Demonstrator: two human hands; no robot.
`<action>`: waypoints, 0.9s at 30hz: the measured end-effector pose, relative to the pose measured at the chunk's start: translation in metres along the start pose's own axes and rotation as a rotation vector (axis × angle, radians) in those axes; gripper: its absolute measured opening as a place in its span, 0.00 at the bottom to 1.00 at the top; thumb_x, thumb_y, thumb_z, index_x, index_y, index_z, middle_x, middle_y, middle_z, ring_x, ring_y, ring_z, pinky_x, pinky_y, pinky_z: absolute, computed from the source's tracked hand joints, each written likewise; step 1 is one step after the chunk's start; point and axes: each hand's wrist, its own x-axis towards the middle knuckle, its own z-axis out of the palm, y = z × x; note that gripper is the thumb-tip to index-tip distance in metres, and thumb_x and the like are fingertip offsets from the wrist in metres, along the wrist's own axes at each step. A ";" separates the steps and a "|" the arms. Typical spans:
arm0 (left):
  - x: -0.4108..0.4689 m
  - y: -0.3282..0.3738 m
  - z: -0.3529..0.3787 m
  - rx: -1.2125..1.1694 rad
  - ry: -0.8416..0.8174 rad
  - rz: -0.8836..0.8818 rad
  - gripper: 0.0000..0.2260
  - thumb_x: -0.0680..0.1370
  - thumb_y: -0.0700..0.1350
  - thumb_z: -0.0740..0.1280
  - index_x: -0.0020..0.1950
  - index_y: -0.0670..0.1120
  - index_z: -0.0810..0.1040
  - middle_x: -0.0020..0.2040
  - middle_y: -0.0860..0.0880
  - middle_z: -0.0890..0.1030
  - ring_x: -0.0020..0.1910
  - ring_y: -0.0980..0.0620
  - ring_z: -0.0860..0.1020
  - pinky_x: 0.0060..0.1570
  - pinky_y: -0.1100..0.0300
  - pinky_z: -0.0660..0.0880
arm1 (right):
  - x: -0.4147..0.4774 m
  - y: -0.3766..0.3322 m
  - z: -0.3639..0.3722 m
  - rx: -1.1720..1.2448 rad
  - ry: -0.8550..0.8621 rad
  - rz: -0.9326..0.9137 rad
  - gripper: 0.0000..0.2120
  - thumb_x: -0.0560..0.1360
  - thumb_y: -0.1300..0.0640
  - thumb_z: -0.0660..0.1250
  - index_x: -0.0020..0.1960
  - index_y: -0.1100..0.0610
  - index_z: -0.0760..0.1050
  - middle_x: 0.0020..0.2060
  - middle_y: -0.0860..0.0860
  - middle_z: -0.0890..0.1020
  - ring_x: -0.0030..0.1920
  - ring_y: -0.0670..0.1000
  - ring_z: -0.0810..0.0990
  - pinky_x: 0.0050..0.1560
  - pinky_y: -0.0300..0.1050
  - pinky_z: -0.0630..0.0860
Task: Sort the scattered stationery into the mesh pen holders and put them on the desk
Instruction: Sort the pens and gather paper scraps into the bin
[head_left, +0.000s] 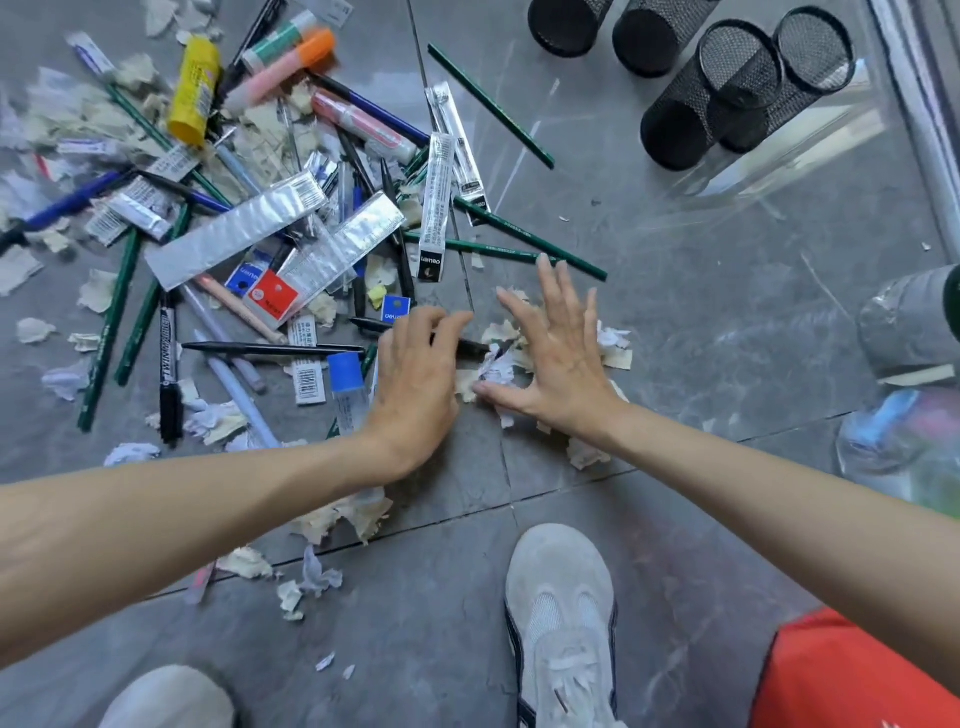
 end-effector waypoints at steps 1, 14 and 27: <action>0.003 -0.004 -0.003 0.106 -0.016 -0.014 0.28 0.66 0.31 0.61 0.66 0.43 0.70 0.57 0.43 0.71 0.57 0.44 0.68 0.57 0.55 0.57 | 0.002 -0.003 0.002 -0.005 -0.011 -0.001 0.43 0.65 0.32 0.63 0.74 0.50 0.57 0.77 0.59 0.46 0.76 0.58 0.40 0.71 0.64 0.36; 0.036 -0.040 -0.050 0.447 -0.001 0.065 0.27 0.65 0.28 0.60 0.62 0.46 0.69 0.52 0.46 0.73 0.54 0.44 0.70 0.54 0.54 0.54 | 0.006 -0.020 0.007 0.031 -0.020 0.199 0.10 0.78 0.56 0.62 0.56 0.59 0.66 0.76 0.58 0.54 0.76 0.56 0.49 0.75 0.55 0.43; 0.031 -0.003 -0.009 -0.085 -0.169 0.162 0.23 0.81 0.45 0.57 0.75 0.41 0.59 0.75 0.42 0.59 0.74 0.46 0.56 0.72 0.56 0.52 | -0.030 -0.002 -0.017 0.317 0.110 0.148 0.28 0.65 0.54 0.55 0.65 0.55 0.69 0.72 0.53 0.63 0.75 0.53 0.57 0.73 0.42 0.31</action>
